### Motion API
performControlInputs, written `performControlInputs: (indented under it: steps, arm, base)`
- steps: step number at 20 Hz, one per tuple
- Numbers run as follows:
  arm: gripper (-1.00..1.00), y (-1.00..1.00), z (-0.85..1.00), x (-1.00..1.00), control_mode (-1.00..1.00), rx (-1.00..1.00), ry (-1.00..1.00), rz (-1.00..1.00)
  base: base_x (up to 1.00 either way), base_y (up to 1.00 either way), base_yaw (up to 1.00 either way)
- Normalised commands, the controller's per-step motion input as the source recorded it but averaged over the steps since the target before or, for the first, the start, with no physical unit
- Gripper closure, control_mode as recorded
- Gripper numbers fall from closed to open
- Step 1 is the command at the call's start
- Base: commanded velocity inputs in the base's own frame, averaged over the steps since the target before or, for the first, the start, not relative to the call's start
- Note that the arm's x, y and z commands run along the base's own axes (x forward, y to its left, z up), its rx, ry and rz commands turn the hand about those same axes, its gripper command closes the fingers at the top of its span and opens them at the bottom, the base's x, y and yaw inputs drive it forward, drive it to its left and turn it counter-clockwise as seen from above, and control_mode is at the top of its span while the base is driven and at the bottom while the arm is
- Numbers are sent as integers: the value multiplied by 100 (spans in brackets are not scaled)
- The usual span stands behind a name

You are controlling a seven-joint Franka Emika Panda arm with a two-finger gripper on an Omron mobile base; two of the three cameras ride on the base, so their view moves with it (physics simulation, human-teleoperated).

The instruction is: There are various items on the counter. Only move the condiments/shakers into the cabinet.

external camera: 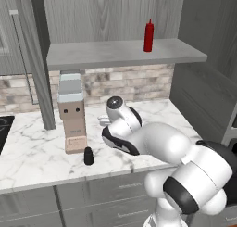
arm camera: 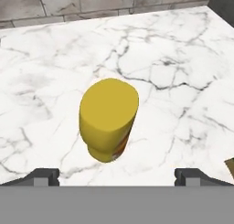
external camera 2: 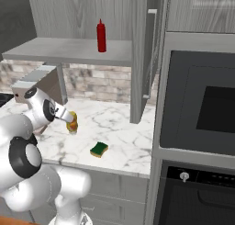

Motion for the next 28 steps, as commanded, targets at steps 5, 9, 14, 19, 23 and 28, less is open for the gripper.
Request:
performControlInputs:
  steps: [5, 9, 14, 19, 23, 28]
  arm:
    - [-100, 0, -6, 13, -100, -3, 1, 0]
    - [-100, 0, -4, 8, -100, -3, 0, 0]
    - [-100, 0, -3, 5, -100, -1, 0, 0]
    - [-100, 0, -4, 8, -100, -1, 0, 0]
    - [-100, 0, -4, 10, -100, -1, 0, 0]
    - [-100, 0, -2, 9, -100, -1, 0, 0]
  base:
    - [0, 0, 0]
    - [0, 0, 0]
    - [0, 0, 0]
    - [0, 0, 0]
    - [0, 0, 0]
    - [0, 0, 0]
